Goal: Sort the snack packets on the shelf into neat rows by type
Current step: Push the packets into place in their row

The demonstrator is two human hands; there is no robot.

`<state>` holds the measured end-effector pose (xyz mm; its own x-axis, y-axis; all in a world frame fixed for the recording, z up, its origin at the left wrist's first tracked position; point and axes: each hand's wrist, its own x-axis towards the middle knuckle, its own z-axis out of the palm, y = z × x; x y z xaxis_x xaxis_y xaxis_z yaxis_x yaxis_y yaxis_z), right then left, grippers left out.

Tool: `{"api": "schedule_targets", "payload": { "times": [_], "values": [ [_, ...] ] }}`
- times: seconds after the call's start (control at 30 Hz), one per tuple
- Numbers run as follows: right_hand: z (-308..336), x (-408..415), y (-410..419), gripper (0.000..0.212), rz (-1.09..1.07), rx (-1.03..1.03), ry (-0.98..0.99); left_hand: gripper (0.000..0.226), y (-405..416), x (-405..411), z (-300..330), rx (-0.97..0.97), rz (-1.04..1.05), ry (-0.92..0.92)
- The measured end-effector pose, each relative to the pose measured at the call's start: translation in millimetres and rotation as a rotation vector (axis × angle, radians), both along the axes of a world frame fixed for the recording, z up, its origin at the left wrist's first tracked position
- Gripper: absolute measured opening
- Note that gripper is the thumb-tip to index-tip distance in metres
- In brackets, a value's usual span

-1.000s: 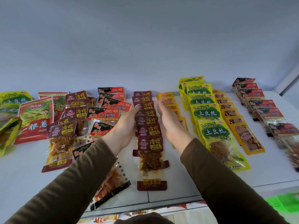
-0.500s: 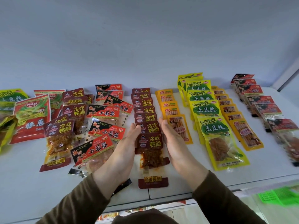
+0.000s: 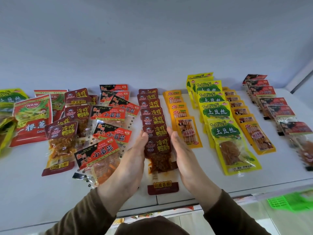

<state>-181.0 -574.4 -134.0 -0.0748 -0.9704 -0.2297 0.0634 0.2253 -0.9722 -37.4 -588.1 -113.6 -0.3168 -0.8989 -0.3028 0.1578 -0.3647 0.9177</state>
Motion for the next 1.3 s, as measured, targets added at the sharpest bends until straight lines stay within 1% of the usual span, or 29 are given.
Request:
{"api": "schedule_targets", "payload": {
  "times": [0.03,0.13,0.27,0.3,0.33,0.43,0.5,0.57,0.6,0.67,0.7,0.77,0.87,0.93,1.0,1.03,1.1,1.13,1.23,1.3],
  "values": [
    [0,0,-1,0.089,-0.007,0.0,-0.01,0.035,-1,-1,-1,0.002,0.004,0.006],
    [3,-7,-1,0.069,-0.058,-0.017,-0.063,0.036,-2,5,0,0.015,0.01,0.015],
    [0,-23,11,0.062,-0.081,-0.035,-0.068,0.055,17,20,6,-0.057,0.037,0.01],
    [-2,-25,16,0.061,-0.079,-0.034,-0.071,0.062,23,22,7,-0.06,0.034,0.025],
    [-4,-27,21,0.061,-0.078,-0.035,-0.07,0.064,27,23,4,-0.053,0.029,0.028],
    [-10,-23,31,0.058,-0.068,-0.051,-0.005,0.037,34,19,1,-0.025,-0.007,0.025],
    [-9,-18,33,0.049,-0.036,-0.047,0.033,0.038,36,17,-3,-0.026,-0.016,0.002],
    [-7,-15,34,0.041,-0.031,-0.033,0.034,0.03,38,14,-7,-0.104,-0.011,-0.1],
    [-6,-14,35,0.039,-0.04,-0.034,0.022,0.03,38,10,-8,-0.103,0.014,-0.12],
    [-3,-14,35,0.037,-0.045,-0.025,0.008,0.03,39,8,-8,-0.109,0.021,-0.103],
    [-3,-14,35,0.037,-0.042,-0.023,0.007,0.027,38,8,-3,-0.119,0.017,-0.081],
    [-1,-15,33,0.04,-0.027,-0.042,0.032,0.033,35,9,5,-0.033,0.009,-0.012],
    [0,-20,28,0.052,-0.028,-0.084,0.073,0.037,25,11,7,-0.021,0.022,-0.022],
    [1,-20,23,0.059,-0.016,-0.077,0.063,0.048,14,10,7,-0.025,0.048,-0.048],
    [0,-17,19,0.055,0.008,-0.067,0.051,0.044,1,7,6,-0.043,0.075,-0.075],
    [-1,-16,18,0.05,0.017,-0.063,0.047,0.03,-3,3,7,-0.049,0.065,-0.085],
    [-1,-13,16,0.046,0.029,-0.056,0.048,0.034,-8,-3,4,-0.028,0.061,-0.066],
    [-1,-14,16,0.05,0.036,-0.054,0.051,0.038,-10,-4,1,-0.012,0.048,-0.067],
    [2,-15,16,0.062,0.065,-0.067,0.099,0.039,-9,-5,5,-0.009,0.056,-0.072],
    [5,-17,16,0.067,0.067,-0.114,0.153,0.037,-6,-3,9,-0.06,0.07,-0.102]
  ]
}}
